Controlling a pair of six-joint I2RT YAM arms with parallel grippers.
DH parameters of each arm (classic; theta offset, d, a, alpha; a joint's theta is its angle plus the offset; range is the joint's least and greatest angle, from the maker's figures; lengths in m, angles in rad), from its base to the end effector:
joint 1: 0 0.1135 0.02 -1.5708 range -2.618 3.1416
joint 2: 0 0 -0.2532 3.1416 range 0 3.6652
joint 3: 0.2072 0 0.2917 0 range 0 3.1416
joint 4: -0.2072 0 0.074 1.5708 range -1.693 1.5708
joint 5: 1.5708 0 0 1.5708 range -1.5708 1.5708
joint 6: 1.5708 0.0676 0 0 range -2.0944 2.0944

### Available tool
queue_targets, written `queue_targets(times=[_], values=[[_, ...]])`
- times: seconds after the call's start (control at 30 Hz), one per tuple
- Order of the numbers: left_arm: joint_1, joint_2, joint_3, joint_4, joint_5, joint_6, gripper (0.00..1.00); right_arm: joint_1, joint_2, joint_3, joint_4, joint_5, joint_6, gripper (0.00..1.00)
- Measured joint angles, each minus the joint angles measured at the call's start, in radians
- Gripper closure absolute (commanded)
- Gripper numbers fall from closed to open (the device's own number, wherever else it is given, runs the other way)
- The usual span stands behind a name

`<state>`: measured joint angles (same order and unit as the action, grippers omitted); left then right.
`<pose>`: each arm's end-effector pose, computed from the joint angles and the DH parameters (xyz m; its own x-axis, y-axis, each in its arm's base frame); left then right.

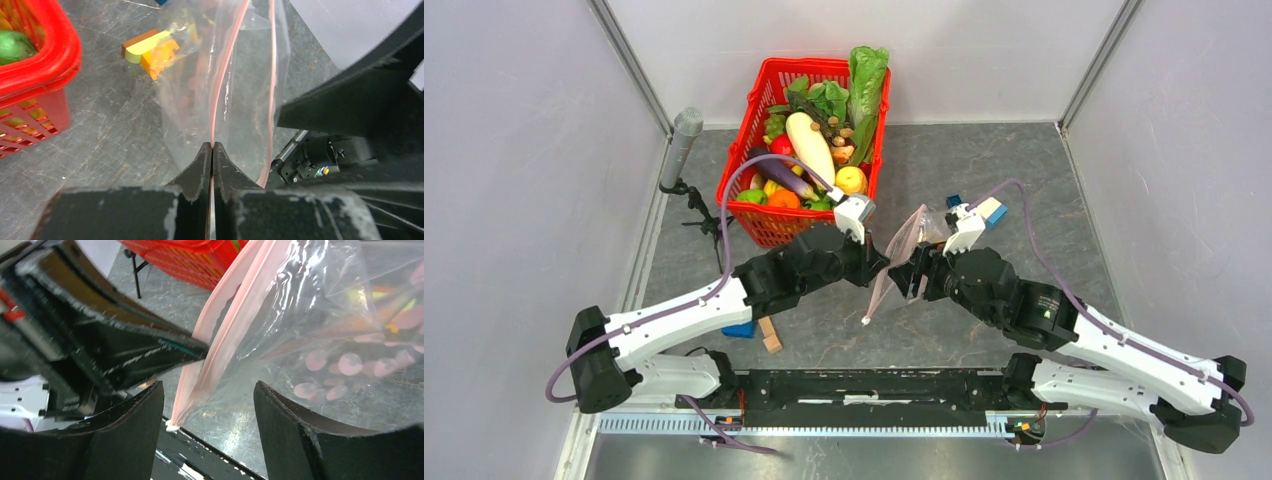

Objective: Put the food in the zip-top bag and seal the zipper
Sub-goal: Open the zipper of the food storage bag.

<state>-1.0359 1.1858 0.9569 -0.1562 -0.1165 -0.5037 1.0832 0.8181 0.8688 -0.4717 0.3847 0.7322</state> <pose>0.1838 -0.2948 0.2888 -0.5536 -0.0061 -0.8327 0.6079 0.6806 -0.4091 0.1413 0.2122 0.3168 -0.5826 0.2241 -0.7813 -0.3617 0.7894 0.4961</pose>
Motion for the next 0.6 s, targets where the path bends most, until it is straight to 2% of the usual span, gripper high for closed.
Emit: queue_targets(times=[0.1,0.3,0.6], values=[[-0.037,0.01,0.025,-0.007,-0.038,0.0,0.98,0.009,0.018,0.015,-0.01,0.049,0.028,0.3],[-0.092,0.028,0.054,-0.027,-0.127,-0.008,0.98,0.05,0.057,0.032,-0.043,0.174,0.099,0.47],[-0.119,0.027,0.065,-0.058,-0.23,-0.015,0.98,0.101,0.09,0.071,-0.118,0.274,0.135,0.52]])
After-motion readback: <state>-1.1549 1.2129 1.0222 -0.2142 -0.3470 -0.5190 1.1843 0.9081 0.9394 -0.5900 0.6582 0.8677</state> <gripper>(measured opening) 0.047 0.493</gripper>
